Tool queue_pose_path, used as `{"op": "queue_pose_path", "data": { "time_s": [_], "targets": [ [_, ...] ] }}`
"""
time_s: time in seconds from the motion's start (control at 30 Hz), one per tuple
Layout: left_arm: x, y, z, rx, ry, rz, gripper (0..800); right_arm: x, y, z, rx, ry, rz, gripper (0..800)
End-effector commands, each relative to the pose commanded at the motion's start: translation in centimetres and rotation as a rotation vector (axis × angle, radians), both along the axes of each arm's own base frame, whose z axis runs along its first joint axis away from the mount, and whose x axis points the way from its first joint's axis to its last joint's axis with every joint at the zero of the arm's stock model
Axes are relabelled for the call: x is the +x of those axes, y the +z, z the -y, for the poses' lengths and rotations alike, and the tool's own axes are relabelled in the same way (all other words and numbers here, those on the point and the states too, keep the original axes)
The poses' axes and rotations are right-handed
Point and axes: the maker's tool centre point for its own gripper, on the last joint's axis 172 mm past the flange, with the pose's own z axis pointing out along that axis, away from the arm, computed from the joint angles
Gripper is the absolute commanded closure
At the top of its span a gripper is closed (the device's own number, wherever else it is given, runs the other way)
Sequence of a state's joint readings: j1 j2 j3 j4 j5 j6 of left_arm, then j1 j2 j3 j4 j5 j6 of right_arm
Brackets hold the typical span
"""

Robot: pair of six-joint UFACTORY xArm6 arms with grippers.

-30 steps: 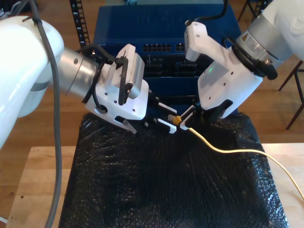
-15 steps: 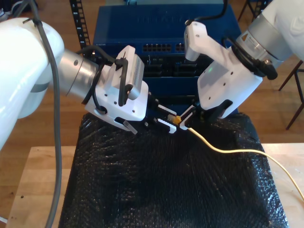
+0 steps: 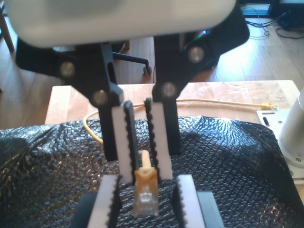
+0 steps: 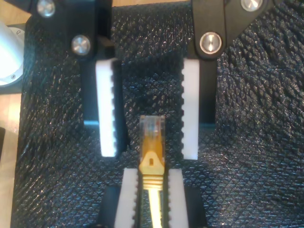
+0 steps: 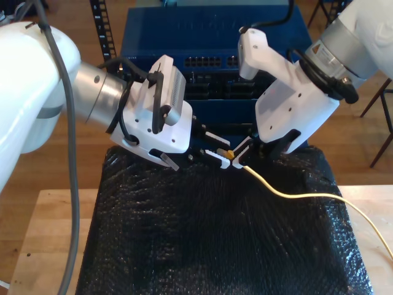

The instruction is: Grab the cable and plug it in

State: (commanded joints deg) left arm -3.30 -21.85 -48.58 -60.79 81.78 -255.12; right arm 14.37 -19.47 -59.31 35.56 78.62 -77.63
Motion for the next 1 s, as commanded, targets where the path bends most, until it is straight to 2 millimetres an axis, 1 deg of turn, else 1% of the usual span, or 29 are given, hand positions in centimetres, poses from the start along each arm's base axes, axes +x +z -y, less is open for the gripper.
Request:
{"op": "queue_pose_path", "data": {
  "time_s": [0.3, 0.6, 0.63, 0.87, 0.9, 0.93, 0.97, 1.0],
  "targets": [
    [-0.06, -0.13, 0.0, 0.0, 0.0, -0.003, 544, 0.06, 0.13, 0.05, 0.001, 0.0, 0.004, 794],
    [-0.07, -0.07, 0.0, 0.0, -0.003, 0.004, 580, 0.0, 0.0, 0.0, 0.0, 0.001, 0.001, 794],
    [-0.07, -0.07, 0.0, 0.0, -0.003, 0.004, 598, -0.01, 0.06, 0.0, 0.0, 0.0, 0.001, 794],
    [-0.1, 0.02, -0.02, 0.0, -0.002, 0.008, 653, -0.01, 0.06, 0.0, 0.0, 0.0, 0.001, 794],
    [-0.12, 0.08, -0.02, 0.0, -0.002, 0.009, 685, -0.01, 0.06, 0.0, 0.0, 0.0, 0.001, 794],
    [-0.15, 0.01, -0.02, 0.0, -0.002, 0.008, 734, -0.01, 0.06, 0.0, 0.0, 0.0, 0.001, 794],
    [-0.24, -0.09, -0.01, -0.001, -0.001, 0.004, 757, -0.01, 0.06, 0.0, 0.0, 0.0, 0.001, 794],
    [-0.36, -0.17, -0.02, -0.001, -0.001, 0.003, 762, -0.01, 0.06, 0.0, 0.0, 0.0, 0.001, 794]
  ]
}}
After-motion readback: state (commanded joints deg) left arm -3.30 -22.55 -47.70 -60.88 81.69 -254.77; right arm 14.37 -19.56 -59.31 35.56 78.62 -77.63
